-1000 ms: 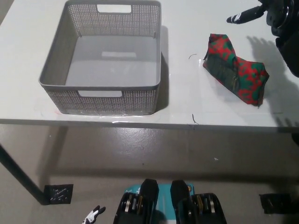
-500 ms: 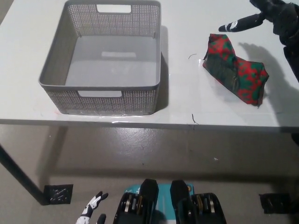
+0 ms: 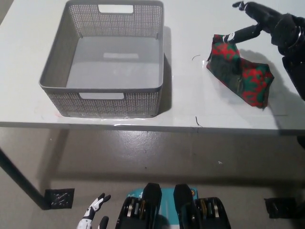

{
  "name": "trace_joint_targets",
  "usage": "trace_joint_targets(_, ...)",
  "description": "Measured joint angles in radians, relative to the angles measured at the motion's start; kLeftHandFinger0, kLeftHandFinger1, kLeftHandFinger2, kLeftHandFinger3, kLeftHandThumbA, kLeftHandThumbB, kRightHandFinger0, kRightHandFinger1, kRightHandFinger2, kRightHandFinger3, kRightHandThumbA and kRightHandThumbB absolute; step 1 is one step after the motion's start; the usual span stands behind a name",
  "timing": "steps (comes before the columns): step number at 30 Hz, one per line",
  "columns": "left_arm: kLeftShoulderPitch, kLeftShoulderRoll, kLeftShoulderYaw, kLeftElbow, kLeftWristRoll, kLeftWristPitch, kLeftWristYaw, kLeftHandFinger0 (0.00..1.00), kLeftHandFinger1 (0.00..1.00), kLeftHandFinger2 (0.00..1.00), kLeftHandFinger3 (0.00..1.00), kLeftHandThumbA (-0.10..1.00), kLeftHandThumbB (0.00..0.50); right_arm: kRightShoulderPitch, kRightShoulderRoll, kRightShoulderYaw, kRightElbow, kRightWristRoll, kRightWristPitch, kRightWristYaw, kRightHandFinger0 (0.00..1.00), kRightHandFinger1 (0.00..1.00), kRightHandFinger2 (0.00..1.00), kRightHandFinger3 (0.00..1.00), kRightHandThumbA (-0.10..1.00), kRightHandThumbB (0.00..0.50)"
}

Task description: Use the right hand to pick up a bag of coffee beans on the right hand side and place it into a container on the left hand side

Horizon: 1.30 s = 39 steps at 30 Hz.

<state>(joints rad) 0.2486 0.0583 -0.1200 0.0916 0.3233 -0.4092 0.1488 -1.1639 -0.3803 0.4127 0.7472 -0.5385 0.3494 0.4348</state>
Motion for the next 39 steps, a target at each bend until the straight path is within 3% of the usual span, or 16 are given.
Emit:
trace_joint_targets(2,0.000,0.000,0.001,0.000,0.000,0.000,0.000,1.00,1.00,1.00,1.00,1.00,0.427,0.000,0.005,0.001,0.027,0.000,-0.001,-0.002,1.00,1.00,1.00,1.00,0.91,0.500)
trace_joint_targets(3,0.000,0.000,0.002,-0.001,0.000,0.000,0.000,1.00,1.00,1.00,1.00,1.00,0.430,0.000,0.008,0.002,0.043,0.000,-0.001,-0.002,1.00,1.00,1.00,1.00,0.89,0.468)
trace_joint_targets(7,0.000,0.000,0.005,-0.001,0.001,-0.001,0.000,1.00,1.00,1.00,1.00,1.00,0.429,-0.003,0.009,0.015,0.111,-0.004,-0.005,-0.007,1.00,1.00,1.00,1.00,0.90,0.437)
trace_joint_targets(9,0.001,0.000,0.006,-0.001,0.000,-0.002,0.000,1.00,1.00,1.00,1.00,1.00,0.431,-0.002,0.009,0.029,0.128,-0.010,-0.008,-0.009,1.00,1.00,1.00,1.00,0.92,0.458)
trace_joint_targets(14,0.001,0.000,0.007,-0.001,-0.002,-0.004,0.001,1.00,1.00,1.00,1.00,1.00,0.422,-0.003,0.010,0.049,0.158,-0.024,-0.028,-0.027,1.00,1.00,1.00,1.00,0.89,0.457)
trace_joint_targets(25,0.004,0.000,0.012,-0.001,-0.001,-0.006,0.001,1.00,1.00,1.00,1.00,1.00,0.425,-0.004,0.022,0.059,0.212,-0.025,-0.044,-0.037,1.00,1.00,1.00,1.00,0.98,0.500)
trace_joint_targets(28,0.004,0.000,0.013,-0.001,-0.001,-0.006,0.001,1.00,1.00,1.00,1.00,1.00,0.422,-0.003,0.030,0.059,0.232,-0.024,-0.054,-0.040,1.00,1.00,1.00,1.00,0.93,0.500)
trace_joint_targets(33,0.003,0.000,0.013,-0.001,-0.005,-0.006,0.001,1.00,1.00,1.00,1.00,1.00,0.413,0.006,0.037,0.047,0.250,-0.015,-0.077,-0.045,1.00,1.00,1.00,1.00,0.96,0.500)
trace_joint_targets(39,-0.006,0.000,0.014,-0.001,-0.006,-0.006,0.001,1.00,1.00,1.00,1.00,1.00,0.415,0.017,0.055,0.017,0.308,0.015,-0.125,-0.049,1.00,1.00,1.00,1.00,0.86,0.500)
